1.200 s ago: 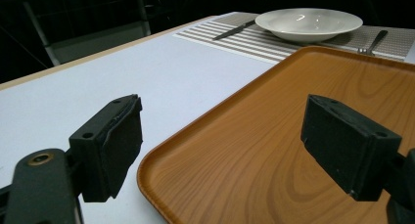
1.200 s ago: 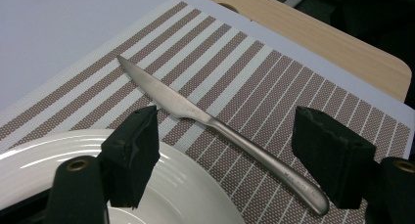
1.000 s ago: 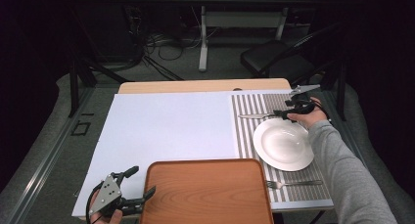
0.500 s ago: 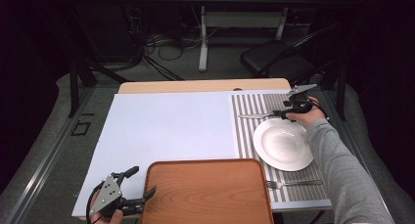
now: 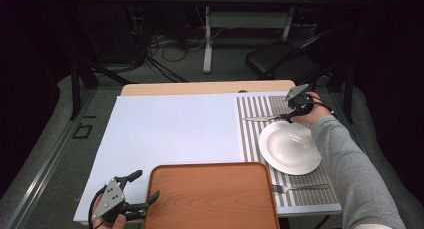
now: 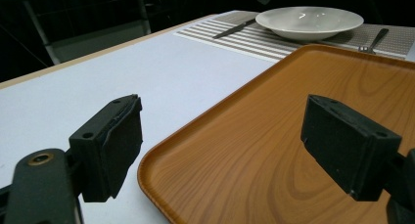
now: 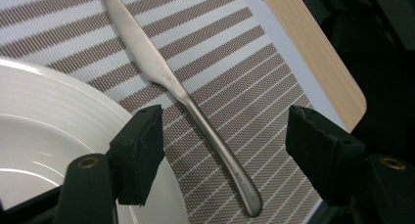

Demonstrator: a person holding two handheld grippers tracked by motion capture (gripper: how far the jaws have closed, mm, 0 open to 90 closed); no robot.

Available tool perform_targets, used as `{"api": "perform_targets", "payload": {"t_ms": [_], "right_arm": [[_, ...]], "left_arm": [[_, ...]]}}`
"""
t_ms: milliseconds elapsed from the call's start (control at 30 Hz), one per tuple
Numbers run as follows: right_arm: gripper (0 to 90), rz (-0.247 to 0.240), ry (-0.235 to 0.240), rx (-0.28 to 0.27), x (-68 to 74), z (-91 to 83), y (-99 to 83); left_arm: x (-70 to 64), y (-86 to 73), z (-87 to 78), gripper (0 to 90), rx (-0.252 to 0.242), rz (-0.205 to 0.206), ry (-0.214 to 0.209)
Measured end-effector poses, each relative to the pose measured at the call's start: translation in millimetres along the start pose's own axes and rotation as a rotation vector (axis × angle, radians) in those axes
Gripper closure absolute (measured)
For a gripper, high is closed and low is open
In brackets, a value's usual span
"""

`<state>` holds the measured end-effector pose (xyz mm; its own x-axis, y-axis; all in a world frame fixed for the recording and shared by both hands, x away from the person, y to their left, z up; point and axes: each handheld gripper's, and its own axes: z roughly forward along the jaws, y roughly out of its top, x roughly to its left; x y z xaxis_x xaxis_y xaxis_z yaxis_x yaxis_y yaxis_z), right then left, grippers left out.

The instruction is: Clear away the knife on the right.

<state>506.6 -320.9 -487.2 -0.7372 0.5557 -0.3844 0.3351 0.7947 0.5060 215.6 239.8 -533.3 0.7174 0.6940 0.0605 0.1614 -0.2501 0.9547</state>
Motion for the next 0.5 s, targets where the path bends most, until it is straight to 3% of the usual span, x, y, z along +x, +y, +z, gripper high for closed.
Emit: {"api": "perform_targets", "payload": {"t_ms": [233,300,367,433,500], "right_arm": [[31.6,-0.176,-0.027,0.074,3.5,1.8,12.9],[31.9,-0.191,-0.03,0.09,4.5,1.8,14.7],[32.7,-0.267,-0.04,0.119,3.7,3.6,21.1],[33.0,-0.251,-0.037,0.131,5.0,3.5,21.9],[34.2,-0.296,-0.021,0.133,3.0,6.0,26.8]], "left_arm": [[-0.6,0.2,1.2,15.9,0.003,0.006,-0.002],[-0.5,0.1,1.2,15.9,0.003,0.005,-0.003],[-0.4,-0.2,1.0,15.9,0.003,0.001,-0.001],[-0.6,-0.3,1.0,15.9,0.003,0.001,0.0],[-0.5,-0.3,1.3,16.0,0.005,0.003,-0.001]]}}
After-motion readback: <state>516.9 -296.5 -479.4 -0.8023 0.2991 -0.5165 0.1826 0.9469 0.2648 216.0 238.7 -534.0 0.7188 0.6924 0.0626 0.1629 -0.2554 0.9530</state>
